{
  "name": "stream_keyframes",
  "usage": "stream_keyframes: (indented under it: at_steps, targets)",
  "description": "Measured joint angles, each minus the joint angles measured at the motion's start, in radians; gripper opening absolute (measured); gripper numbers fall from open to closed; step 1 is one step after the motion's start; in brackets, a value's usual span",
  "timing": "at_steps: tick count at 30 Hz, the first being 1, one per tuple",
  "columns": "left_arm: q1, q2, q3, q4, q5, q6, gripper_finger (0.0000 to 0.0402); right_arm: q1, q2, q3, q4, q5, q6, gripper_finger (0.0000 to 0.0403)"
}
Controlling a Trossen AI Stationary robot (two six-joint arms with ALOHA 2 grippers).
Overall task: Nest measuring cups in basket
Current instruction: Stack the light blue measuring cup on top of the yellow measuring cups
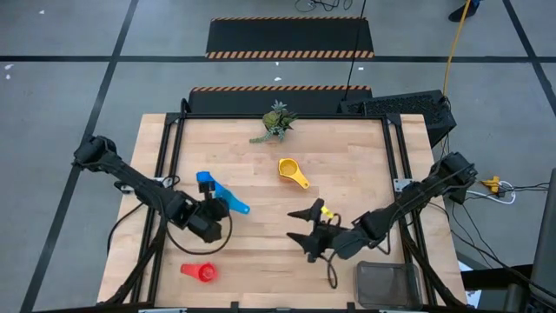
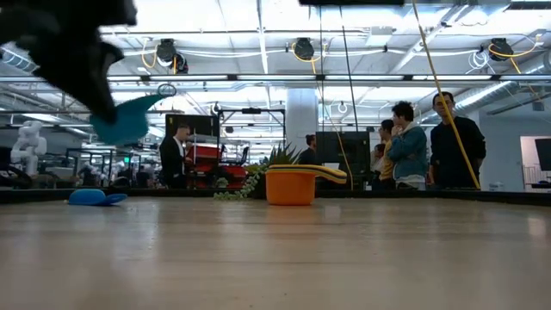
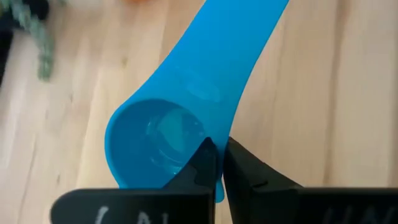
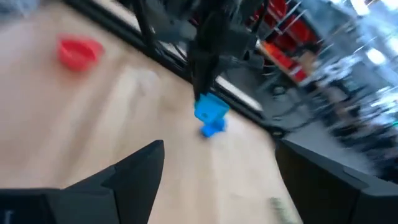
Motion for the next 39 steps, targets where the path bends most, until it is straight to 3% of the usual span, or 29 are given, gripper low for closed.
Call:
stream_keyframes:
  at_steps: [7, 17, 30, 34, 39]
  targets:
    - [0.052, 0.0, 0.056, 0.205, -0.012, 0.155, 0.001, -0.009, 0.069, 0.026, 0.15, 0.152, -0.437, 0.0299]
    - [0.149, 0.0, 0.057, 0.433, 0.088, 0.17, 0.0015, -0.041, 0.073, 0.026, 0.188, 0.17, -0.785, 0.0299]
    - [0.199, 0.0, 0.056, 0.44, 0.21, 0.143, 0.0025, -0.094, 0.073, 0.026, 0.241, 0.035, -1.199, 0.0299]
    - [0.2, 0.0, 0.056, 0.442, 0.21, 0.146, 0.001, -0.115, 0.073, 0.026, 0.247, -0.019, -1.232, 0.0295]
    - [0.2, 0.0, 0.056, 0.464, 0.21, 0.147, 0.0023, -0.142, 0.073, 0.026, 0.245, -0.076, -1.234, 0.026]
